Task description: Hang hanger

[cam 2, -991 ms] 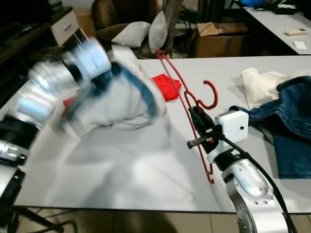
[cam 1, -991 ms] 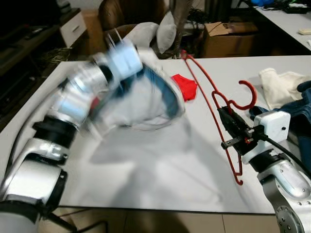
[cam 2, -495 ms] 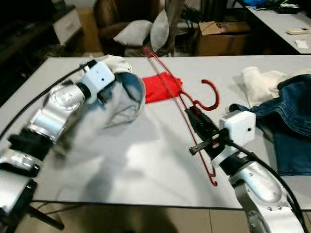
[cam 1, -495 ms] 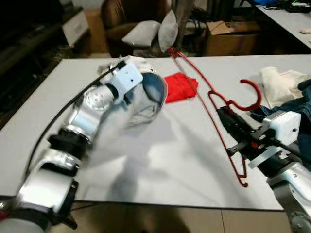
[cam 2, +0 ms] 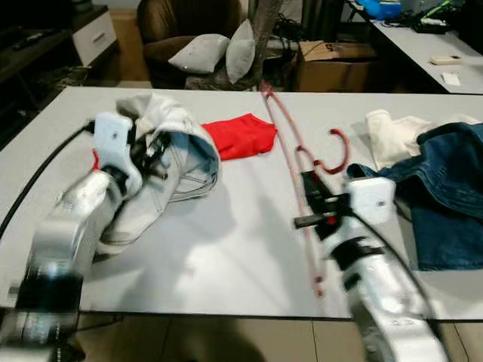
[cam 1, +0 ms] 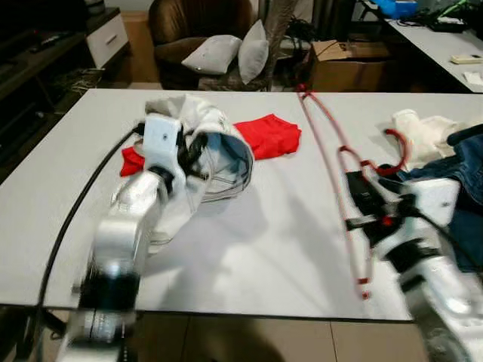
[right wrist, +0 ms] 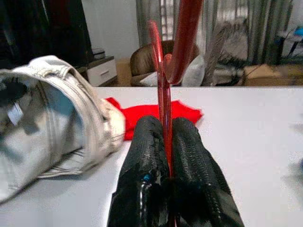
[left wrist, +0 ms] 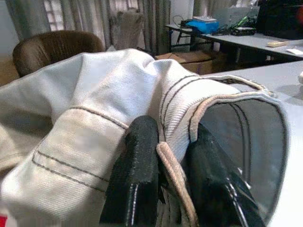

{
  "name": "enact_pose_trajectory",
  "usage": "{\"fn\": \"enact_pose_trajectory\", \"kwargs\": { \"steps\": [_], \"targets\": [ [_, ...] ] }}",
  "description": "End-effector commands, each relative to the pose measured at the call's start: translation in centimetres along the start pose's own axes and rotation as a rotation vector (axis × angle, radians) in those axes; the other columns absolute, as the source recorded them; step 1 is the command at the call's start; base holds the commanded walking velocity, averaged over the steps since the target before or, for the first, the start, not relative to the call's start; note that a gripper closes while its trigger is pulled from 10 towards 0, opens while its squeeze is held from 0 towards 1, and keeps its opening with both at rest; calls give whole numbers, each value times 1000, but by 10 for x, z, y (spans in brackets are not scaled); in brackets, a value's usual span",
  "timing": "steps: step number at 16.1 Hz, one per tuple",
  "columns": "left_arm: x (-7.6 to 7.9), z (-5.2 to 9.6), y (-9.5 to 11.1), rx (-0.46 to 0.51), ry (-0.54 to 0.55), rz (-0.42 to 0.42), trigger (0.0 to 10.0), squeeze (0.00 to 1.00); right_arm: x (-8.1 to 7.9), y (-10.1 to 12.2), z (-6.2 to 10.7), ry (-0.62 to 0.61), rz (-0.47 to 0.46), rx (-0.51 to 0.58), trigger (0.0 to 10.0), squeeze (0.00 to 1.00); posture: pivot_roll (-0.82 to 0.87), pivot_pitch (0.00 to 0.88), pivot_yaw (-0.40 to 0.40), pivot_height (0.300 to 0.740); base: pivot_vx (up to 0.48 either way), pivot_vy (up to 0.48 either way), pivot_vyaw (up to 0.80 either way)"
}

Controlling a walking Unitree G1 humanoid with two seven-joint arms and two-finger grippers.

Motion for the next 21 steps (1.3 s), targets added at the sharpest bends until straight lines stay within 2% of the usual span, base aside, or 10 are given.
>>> {"fn": "enact_pose_trajectory", "kwargs": {
  "steps": [1,4,8,12,21],
  "targets": [
    [2,3,2,-2,8,-3,10000,0,-2,0,-2,5,-9,-11,10000,0,-44,0,42,740,0,0,0],
    [8,5,2,9,6,16,10000,0,-1,-3,-5,-12,-7,-26,10000,0,-55,0,50,740,0,0,0],
    [27,0,17,29,-36,-68,10000,0,-3,-4,-7,-30,-4,-34,10000,0,-38,0,39,740,0,0,0],
    [35,-1,16,23,-40,-70,10000,0,-3,-6,-8,-28,-1,-56,10000,0,-45,0,31,740,0,0,0],
    [34,-4,17,15,-40,-73,10000,0,-2,-4,-11,-35,9,-51,10000,0,-49,0,39,740,-197,0,0]
  ]
}}
Point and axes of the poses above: a point about 5 cm out from each wrist's last joint towards the gripper, its own z axis pointing back from the gripper into the wrist, its own y axis along the axis of the wrist's last joint, x = y × z, the point moved 1 cm from there along -z, pointing out of the wrist towards the gripper, and after that the axes turned 10 degrees about z, right-handed, at the moved point
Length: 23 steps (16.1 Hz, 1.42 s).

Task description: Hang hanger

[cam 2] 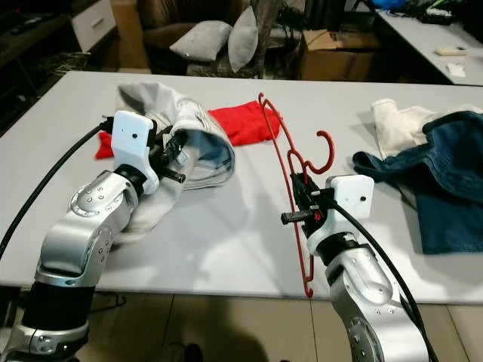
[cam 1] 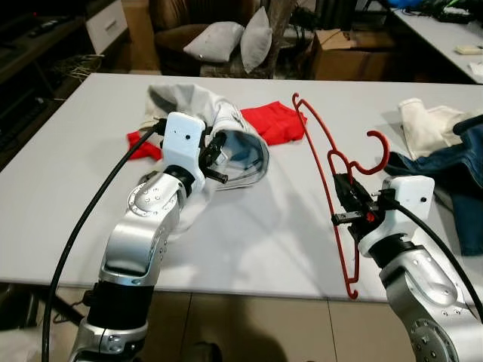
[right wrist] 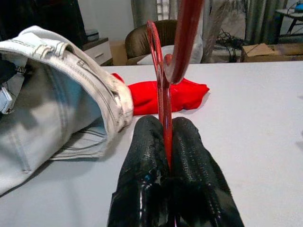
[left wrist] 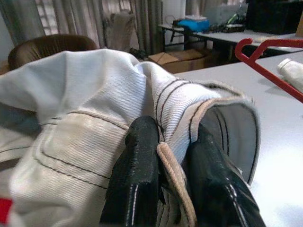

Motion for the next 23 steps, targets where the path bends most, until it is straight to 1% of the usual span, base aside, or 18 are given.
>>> {"fn": "enact_pose_trajectory", "kwargs": {
  "steps": [1,8,12,13,16,23],
  "targets": [
    [1,-1,2,1,-2,-9,10000,0,0,1,0,-5,4,-1,10000,0,-50,0,41,740,-255,0,0],
    [0,-3,0,-12,-15,-12,10000,0,2,1,-1,-18,6,2,10000,0,-49,0,58,740,-253,0,0],
    [1,-4,-2,-21,-27,-10,10000,0,1,1,-1,-22,5,5,10000,0,-51,0,63,740,0,0,0],
    [3,-4,-4,-24,-35,14,10000,0,1,1,0,-26,4,7,10000,0,-51,0,64,740,0,0,0],
    [6,-2,-5,-15,-61,25,10000,0,2,1,0,-27,6,6,10000,0,-53,0,60,740,0,0,0],
    [5,0,-5,-24,-64,0,10000,0,1,0,-1,-18,4,4,10000,0,-48,0,53,740,0,-480,0]
  ]
}}
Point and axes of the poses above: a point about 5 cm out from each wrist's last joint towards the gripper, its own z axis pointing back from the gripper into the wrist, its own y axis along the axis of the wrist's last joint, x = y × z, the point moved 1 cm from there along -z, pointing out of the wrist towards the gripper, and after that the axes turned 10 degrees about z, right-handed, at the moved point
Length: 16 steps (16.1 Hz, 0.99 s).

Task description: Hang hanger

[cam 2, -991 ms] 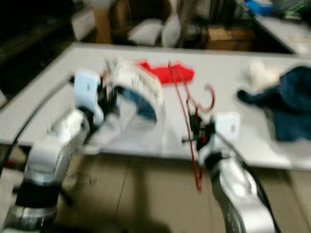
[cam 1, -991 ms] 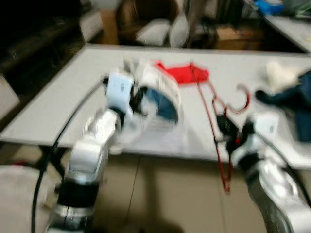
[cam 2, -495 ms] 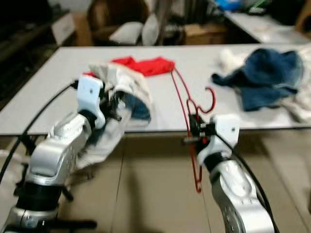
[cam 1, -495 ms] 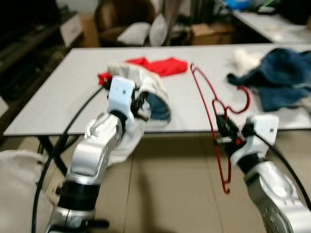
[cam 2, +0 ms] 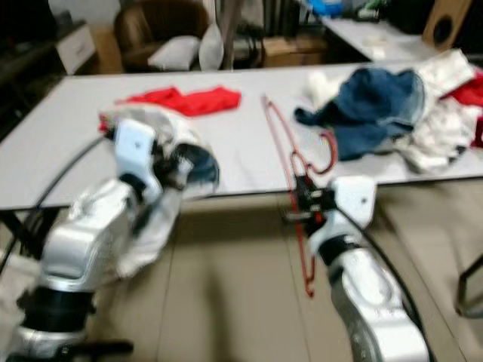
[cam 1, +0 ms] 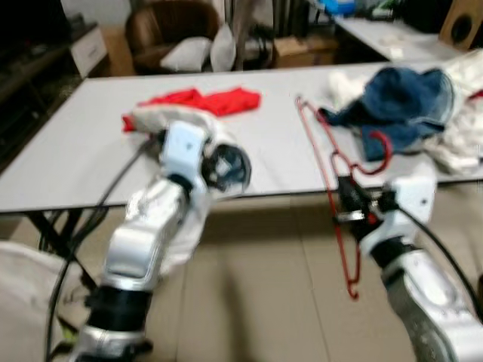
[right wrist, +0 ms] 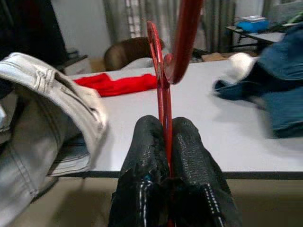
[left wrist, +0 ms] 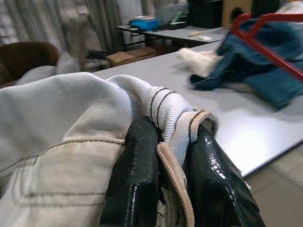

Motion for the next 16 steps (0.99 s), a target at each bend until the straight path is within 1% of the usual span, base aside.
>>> {"fn": "enact_pose_trajectory", "kwargs": {
  "steps": [1,3,13,16],
  "targets": [
    [-2,1,11,40,-8,-12,10000,0,-3,3,-2,12,-5,10,10000,0,-48,0,53,740,0,0,0],
    [-3,1,10,30,4,6,10000,0,-3,3,-2,15,-4,9,10000,0,-48,0,51,740,0,0,0],
    [-3,2,7,18,5,14,10000,0,-4,3,-2,28,5,10,10000,0,-50,0,46,740,0,0,0],
    [-3,3,7,16,6,11,10000,0,-5,3,-2,34,5,8,10000,0,-50,0,43,740,-254,0,0]
  ]
}}
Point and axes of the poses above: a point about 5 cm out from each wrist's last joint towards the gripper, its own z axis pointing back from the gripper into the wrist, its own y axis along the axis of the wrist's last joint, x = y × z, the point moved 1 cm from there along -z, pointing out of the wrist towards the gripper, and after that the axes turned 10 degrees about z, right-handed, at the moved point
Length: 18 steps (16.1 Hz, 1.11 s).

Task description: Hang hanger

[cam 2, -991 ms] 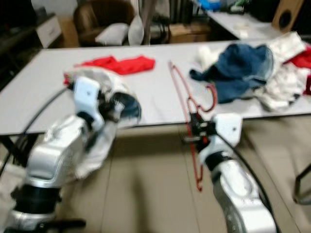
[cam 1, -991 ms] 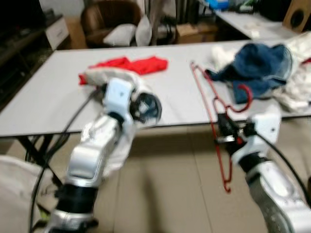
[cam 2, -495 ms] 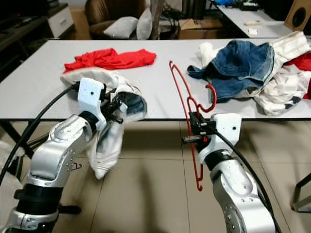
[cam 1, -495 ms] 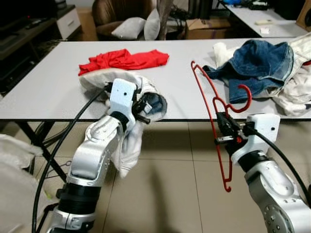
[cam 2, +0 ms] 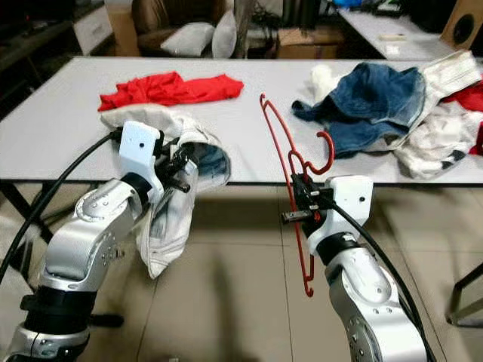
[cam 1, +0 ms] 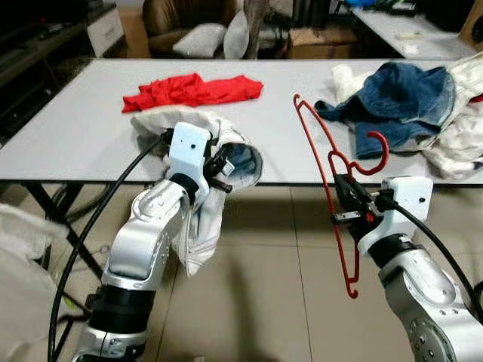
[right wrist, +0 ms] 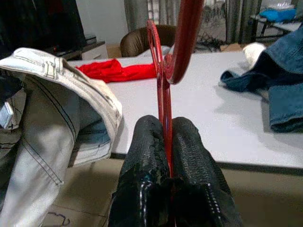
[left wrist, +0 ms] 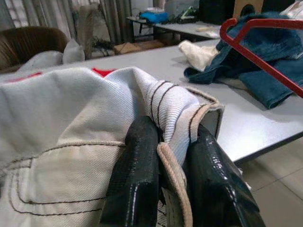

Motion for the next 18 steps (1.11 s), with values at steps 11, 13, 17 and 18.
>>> {"fn": "enact_pose_trajectory", "kwargs": {
  "steps": [11,13,17,18],
  "targets": [
    [1,2,-1,-10,13,0,10000,0,1,-2,2,27,21,-26,10000,0,-56,0,26,740,-174,0,0],
    [0,3,-7,-37,31,8,10000,0,5,-6,4,41,52,-55,10000,0,-66,0,31,740,0,0,0],
    [-15,2,-56,-390,-1,-66,0,0,24,-6,19,131,122,-92,10000,0,-65,0,65,740,0,0,0],
    [-15,6,-71,-486,-65,-125,0,0,23,-9,25,179,133,-116,10000,0,-65,0,74,740,0,0,0]
  ]
}}
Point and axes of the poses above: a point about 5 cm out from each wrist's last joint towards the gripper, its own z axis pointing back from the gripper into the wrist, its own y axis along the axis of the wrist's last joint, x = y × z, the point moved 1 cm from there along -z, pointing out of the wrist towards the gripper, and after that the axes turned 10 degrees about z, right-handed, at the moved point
